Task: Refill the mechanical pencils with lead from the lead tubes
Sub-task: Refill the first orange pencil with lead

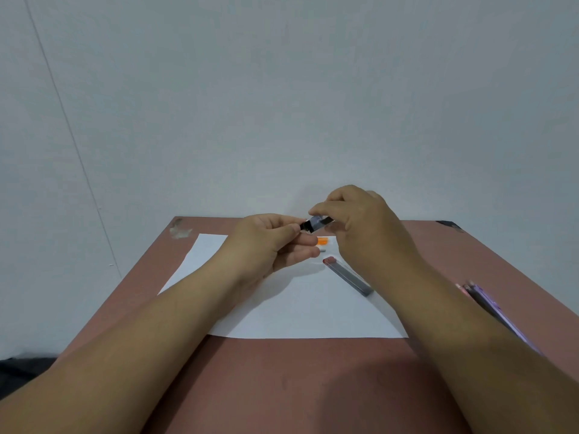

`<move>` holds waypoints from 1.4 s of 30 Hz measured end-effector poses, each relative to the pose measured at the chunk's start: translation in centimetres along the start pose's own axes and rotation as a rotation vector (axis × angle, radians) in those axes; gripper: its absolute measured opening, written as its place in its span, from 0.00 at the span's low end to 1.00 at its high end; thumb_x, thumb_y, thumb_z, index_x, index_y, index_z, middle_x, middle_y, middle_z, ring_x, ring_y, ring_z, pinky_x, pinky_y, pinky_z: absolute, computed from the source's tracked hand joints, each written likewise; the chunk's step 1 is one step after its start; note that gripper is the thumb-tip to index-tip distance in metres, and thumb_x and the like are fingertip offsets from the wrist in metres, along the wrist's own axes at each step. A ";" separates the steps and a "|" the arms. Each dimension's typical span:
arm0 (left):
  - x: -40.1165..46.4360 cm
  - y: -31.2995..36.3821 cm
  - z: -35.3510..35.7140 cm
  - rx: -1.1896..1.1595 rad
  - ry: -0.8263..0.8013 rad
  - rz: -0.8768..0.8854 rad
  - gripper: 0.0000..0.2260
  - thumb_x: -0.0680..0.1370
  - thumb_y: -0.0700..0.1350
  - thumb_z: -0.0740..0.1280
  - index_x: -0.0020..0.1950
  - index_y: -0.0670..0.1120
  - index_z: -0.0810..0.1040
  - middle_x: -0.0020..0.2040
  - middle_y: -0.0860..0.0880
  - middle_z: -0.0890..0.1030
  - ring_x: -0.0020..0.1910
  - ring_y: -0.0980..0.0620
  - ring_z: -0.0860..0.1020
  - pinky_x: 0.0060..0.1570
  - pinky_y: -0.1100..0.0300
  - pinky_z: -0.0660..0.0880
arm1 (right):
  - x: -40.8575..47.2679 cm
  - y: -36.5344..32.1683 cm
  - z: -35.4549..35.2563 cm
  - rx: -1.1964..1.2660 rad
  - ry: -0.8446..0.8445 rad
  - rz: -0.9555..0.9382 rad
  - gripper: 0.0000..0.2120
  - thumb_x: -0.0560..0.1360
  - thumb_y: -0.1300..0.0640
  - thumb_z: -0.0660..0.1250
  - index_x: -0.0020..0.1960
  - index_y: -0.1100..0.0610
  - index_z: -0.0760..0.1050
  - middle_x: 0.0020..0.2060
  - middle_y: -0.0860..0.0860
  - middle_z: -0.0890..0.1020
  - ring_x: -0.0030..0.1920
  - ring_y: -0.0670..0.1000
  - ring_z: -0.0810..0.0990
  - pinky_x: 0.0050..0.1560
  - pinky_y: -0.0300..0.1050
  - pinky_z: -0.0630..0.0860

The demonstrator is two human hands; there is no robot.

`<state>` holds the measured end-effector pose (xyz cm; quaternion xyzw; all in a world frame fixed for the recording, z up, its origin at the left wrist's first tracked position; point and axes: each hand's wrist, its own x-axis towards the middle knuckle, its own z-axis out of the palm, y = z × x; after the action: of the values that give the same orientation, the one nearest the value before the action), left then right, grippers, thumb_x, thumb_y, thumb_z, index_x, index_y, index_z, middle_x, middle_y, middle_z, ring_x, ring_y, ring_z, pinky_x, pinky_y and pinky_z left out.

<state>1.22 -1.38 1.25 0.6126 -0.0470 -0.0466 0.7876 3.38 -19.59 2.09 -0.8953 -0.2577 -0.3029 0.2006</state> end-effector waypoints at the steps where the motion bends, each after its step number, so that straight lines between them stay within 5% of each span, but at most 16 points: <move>1: 0.0 0.1 0.0 -0.018 -0.002 -0.005 0.08 0.84 0.37 0.61 0.55 0.36 0.80 0.48 0.37 0.86 0.48 0.42 0.86 0.48 0.60 0.83 | 0.0 -0.1 0.0 -0.001 0.005 -0.009 0.32 0.62 0.74 0.75 0.62 0.50 0.82 0.52 0.49 0.79 0.52 0.57 0.74 0.46 0.58 0.79; 6: 0.0 0.4 0.2 -0.115 0.011 -0.037 0.10 0.85 0.38 0.60 0.58 0.33 0.78 0.49 0.36 0.85 0.48 0.41 0.86 0.44 0.60 0.83 | 0.1 0.1 0.1 -0.001 0.036 -0.060 0.36 0.67 0.73 0.73 0.70 0.46 0.76 0.47 0.44 0.74 0.49 0.53 0.71 0.48 0.53 0.78; 9: -0.1 0.6 0.0 -0.208 0.024 -0.093 0.16 0.85 0.46 0.60 0.57 0.33 0.77 0.52 0.34 0.84 0.51 0.37 0.85 0.47 0.56 0.84 | 0.2 0.1 -0.2 0.012 0.044 -0.025 0.37 0.74 0.70 0.68 0.75 0.40 0.69 0.46 0.43 0.75 0.49 0.50 0.69 0.48 0.46 0.76; 13: 0.0 0.9 -0.2 -0.251 0.025 -0.179 0.29 0.84 0.60 0.57 0.60 0.33 0.77 0.55 0.33 0.83 0.54 0.35 0.84 0.53 0.52 0.82 | 0.3 -0.2 -0.5 0.059 0.016 0.047 0.47 0.76 0.68 0.69 0.79 0.33 0.51 0.45 0.48 0.75 0.49 0.52 0.73 0.47 0.49 0.78; 17: 0.0 1.1 -0.3 -0.269 0.005 -0.210 0.36 0.82 0.67 0.54 0.62 0.32 0.75 0.56 0.33 0.83 0.54 0.36 0.84 0.54 0.51 0.82 | 0.2 -0.1 -0.4 -0.035 -0.088 -0.016 0.34 0.72 0.69 0.71 0.72 0.42 0.73 0.49 0.47 0.76 0.54 0.55 0.74 0.51 0.54 0.78; 21: -0.1 1.2 -0.5 -0.285 -0.013 -0.219 0.40 0.80 0.69 0.54 0.66 0.31 0.71 0.58 0.32 0.82 0.56 0.35 0.83 0.55 0.50 0.81 | 0.3 -0.2 -0.3 -0.026 -0.078 0.019 0.53 0.76 0.66 0.70 0.77 0.29 0.39 0.46 0.46 0.75 0.50 0.51 0.74 0.49 0.51 0.79; 24: -0.3 1.2 -0.4 -0.302 -0.025 -0.222 0.40 0.80 0.69 0.54 0.63 0.31 0.72 0.57 0.32 0.82 0.56 0.34 0.83 0.56 0.49 0.80 | 0.0 -0.4 -0.6 0.041 -0.062 0.052 0.55 0.77 0.66 0.68 0.74 0.26 0.32 0.45 0.48 0.75 0.48 0.51 0.75 0.47 0.52 0.80; 26: -0.3 1.2 -0.6 -0.318 -0.037 -0.219 0.40 0.80 0.70 0.53 0.64 0.31 0.71 0.57 0.31 0.82 0.56 0.34 0.83 0.58 0.48 0.79 | 0.2 -0.4 -0.6 0.064 -0.047 0.061 0.49 0.78 0.66 0.66 0.77 0.28 0.41 0.45 0.47 0.75 0.48 0.50 0.75 0.46 0.50 0.79; 29: -0.2 1.1 -0.8 -0.322 -0.067 -0.224 0.42 0.79 0.71 0.52 0.65 0.31 0.73 0.59 0.32 0.82 0.58 0.34 0.82 0.60 0.48 0.78 | 0.9 -0.4 -0.7 -0.172 -0.212 -0.017 0.28 0.77 0.63 0.69 0.71 0.40 0.72 0.50 0.43 0.73 0.53 0.50 0.71 0.51 0.49 0.76; 30: -0.2 1.0 -0.9 -0.329 -0.065 -0.225 0.43 0.79 0.71 0.53 0.65 0.31 0.73 0.59 0.32 0.81 0.58 0.34 0.82 0.60 0.48 0.78 | 1.1 -0.4 -0.6 -0.178 -0.223 -0.030 0.31 0.76 0.63 0.71 0.73 0.38 0.70 0.51 0.43 0.73 0.53 0.50 0.70 0.52 0.50 0.77; 34: -0.1 1.1 -1.2 -0.357 -0.045 -0.233 0.43 0.79 0.71 0.54 0.66 0.30 0.72 0.61 0.31 0.80 0.57 0.34 0.82 0.58 0.47 0.79 | 1.5 -0.7 -1.1 -0.055 -0.130 -0.024 0.53 0.77 0.64 0.68 0.75 0.25 0.35 0.44 0.46 0.76 0.48 0.53 0.73 0.47 0.52 0.78; 37: -0.1 1.2 -1.3 -0.401 -0.058 -0.238 0.44 0.78 0.72 0.53 0.67 0.29 0.70 0.61 0.30 0.80 0.58 0.33 0.82 0.60 0.46 0.78 | 1.7 -0.9 -1.3 -0.008 -0.145 0.005 0.53 0.78 0.65 0.66 0.73 0.23 0.33 0.47 0.48 0.80 0.49 0.54 0.76 0.44 0.54 0.80; 40: -0.1 1.3 -1.3 -0.457 -0.083 -0.236 0.45 0.78 0.72 0.54 0.66 0.27 0.70 0.61 0.29 0.80 0.59 0.31 0.81 0.64 0.47 0.77 | 3.0 -1.0 -1.7 -0.185 -0.283 0.016 0.27 0.79 0.62 0.63 0.67 0.32 0.69 0.48 0.45 0.76 0.53 0.53 0.76 0.46 0.50 0.78; 42: -0.1 1.3 -1.3 -0.445 -0.088 -0.234 0.45 0.78 0.72 0.53 0.65 0.28 0.71 0.60 0.30 0.80 0.58 0.32 0.81 0.62 0.47 0.78 | 3.4 -1.5 -2.1 -0.290 -0.405 0.009 0.22 0.81 0.60 0.62 0.64 0.34 0.75 0.49 0.44 0.73 0.56 0.52 0.74 0.52 0.49 0.77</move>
<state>1.28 0.18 2.24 0.4229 0.0013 -0.1733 0.8895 3.89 -18.32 6.15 -0.9584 -0.2423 -0.1503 0.0158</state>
